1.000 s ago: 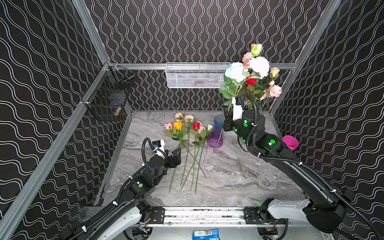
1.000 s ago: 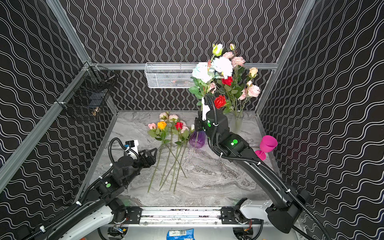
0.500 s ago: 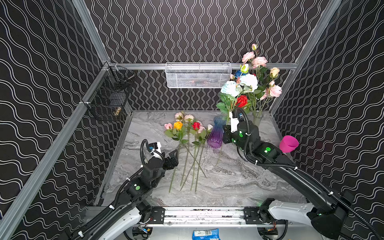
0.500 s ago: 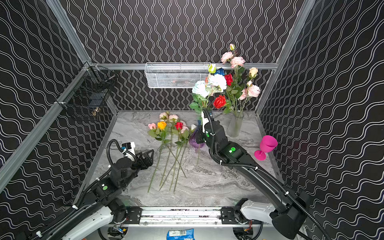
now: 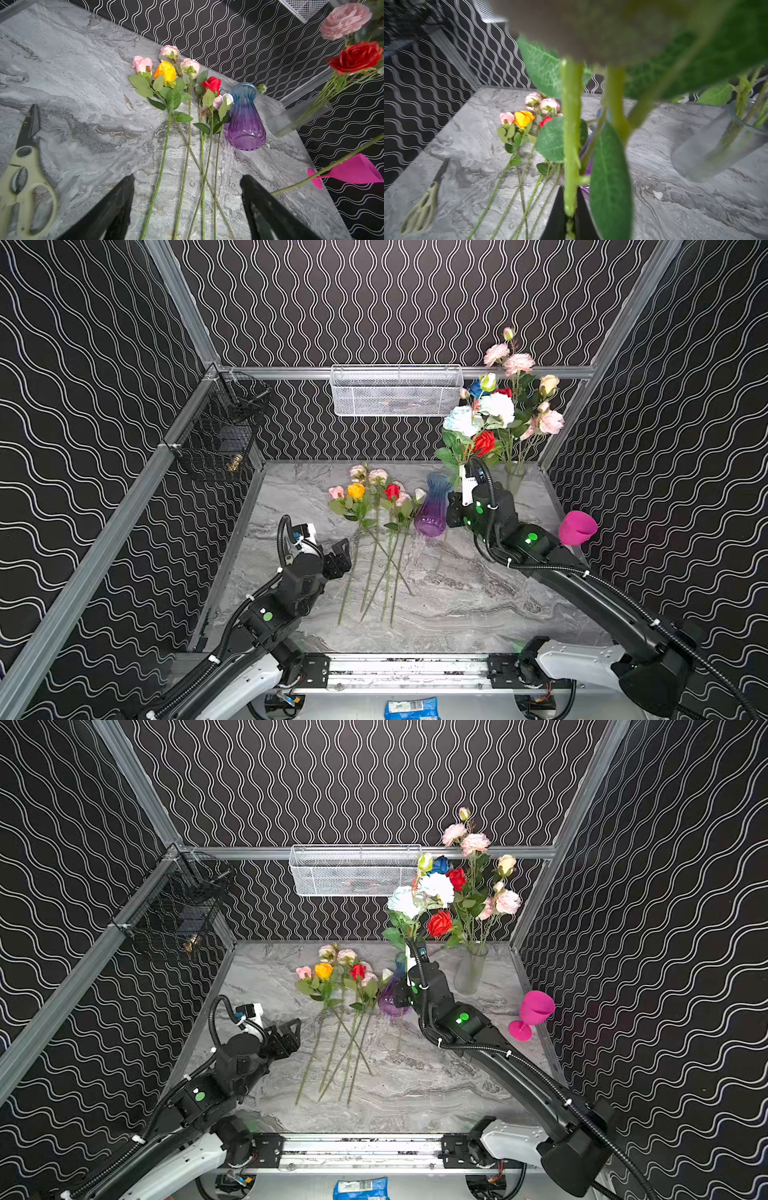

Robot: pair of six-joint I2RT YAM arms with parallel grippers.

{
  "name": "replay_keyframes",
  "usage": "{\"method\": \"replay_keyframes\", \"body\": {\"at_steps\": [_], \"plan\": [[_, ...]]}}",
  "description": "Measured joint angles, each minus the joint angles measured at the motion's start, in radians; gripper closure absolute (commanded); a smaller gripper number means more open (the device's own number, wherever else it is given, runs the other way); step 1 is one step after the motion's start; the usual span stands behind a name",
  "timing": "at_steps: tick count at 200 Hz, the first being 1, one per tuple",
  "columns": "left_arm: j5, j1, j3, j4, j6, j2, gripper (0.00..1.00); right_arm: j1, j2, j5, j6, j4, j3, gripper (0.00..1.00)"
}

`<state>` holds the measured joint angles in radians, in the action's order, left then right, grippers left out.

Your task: Arrange the flowers into the vase

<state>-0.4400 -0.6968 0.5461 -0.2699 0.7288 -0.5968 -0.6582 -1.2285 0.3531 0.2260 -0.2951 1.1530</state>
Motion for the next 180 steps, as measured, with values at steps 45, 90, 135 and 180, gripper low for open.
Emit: {"method": "replay_keyframes", "body": {"at_steps": [45,90,135,180], "plan": [[0.000,0.000,0.001,-0.020,0.000,-0.005,0.17,0.161,-0.101,-0.024,0.031,-0.116,0.048,0.95],[0.019,0.000,0.003,-0.018,-0.001,-0.047,0.16,0.232,-0.280,-0.047,0.032,-0.247,0.152,0.95],[0.030,0.000,0.013,-0.026,-0.004,-0.032,0.16,0.279,-0.459,-0.023,-0.005,-0.366,0.235,0.92],[0.042,0.000,0.000,-0.020,-0.004,-0.025,0.16,0.312,-0.571,-0.018,-0.008,-0.404,0.222,0.92]]}}
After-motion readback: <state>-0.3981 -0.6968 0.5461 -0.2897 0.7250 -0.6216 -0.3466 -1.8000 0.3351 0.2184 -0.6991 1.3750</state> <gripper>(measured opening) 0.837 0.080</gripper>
